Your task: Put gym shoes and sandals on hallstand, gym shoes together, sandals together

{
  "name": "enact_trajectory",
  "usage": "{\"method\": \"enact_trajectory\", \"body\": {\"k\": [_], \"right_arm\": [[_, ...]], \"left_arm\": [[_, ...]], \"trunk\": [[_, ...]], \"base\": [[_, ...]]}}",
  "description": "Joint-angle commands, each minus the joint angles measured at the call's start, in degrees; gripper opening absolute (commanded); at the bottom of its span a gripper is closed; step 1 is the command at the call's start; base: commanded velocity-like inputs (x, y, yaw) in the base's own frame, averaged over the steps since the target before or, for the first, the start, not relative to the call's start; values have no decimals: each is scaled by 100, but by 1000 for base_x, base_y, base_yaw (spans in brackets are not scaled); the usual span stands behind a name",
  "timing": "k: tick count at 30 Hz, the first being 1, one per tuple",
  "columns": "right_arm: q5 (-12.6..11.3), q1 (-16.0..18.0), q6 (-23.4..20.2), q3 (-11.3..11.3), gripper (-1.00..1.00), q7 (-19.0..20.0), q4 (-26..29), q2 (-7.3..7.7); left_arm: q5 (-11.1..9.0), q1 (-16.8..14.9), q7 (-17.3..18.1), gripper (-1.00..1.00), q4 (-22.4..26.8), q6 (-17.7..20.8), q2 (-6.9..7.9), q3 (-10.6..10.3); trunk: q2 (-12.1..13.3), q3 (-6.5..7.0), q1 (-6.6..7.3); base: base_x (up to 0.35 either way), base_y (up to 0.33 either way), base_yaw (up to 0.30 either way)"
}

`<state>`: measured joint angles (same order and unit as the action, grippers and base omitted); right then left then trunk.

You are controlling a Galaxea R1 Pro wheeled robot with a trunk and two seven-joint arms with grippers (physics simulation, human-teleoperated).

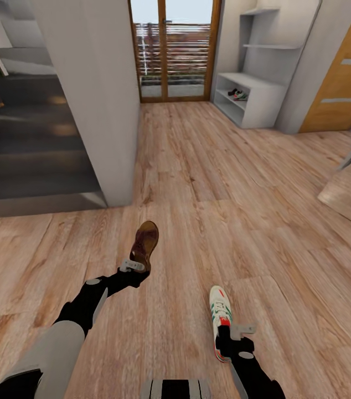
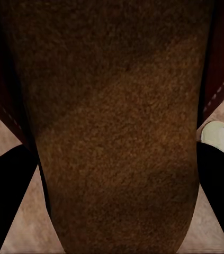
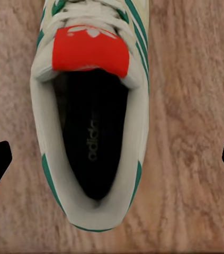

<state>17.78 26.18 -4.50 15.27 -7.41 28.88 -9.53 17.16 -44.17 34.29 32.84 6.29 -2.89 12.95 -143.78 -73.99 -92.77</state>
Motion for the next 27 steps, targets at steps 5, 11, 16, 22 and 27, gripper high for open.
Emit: {"method": "enact_trajectory", "body": {"k": [5, 11, 16, 22, 27], "right_arm": [[59, 1, -33, 33, 100, 3, 12, -6], [59, 1, -30, 30, 100, 3, 12, -5], [59, 1, -25, 29, 100, 3, 13, -5], [59, 1, -17, 22, 100, 3, 12, -5], [59, 1, -16, 28, 100, 3, 12, -5]], "left_arm": [[7, -4, 56, -100, 12, 57, -9, 50], [7, -4, 59, -100, 12, 56, -9, 49], [7, -4, 59, -100, 12, 57, -9, 48], [7, -4, 56, -100, 12, 57, -16, 45], [7, -4, 55, -100, 11, 57, -18, 45]], "trunk": [[-8, -134, -9], [-9, -204, -11], [-16, -327, -24], [-24, -494, -40], [-28, -603, -47]], "base": [[0, 0, 62], [0, 0, 16], [0, 0, 2], [0, 0, 0], [0, 0, 0]]}}
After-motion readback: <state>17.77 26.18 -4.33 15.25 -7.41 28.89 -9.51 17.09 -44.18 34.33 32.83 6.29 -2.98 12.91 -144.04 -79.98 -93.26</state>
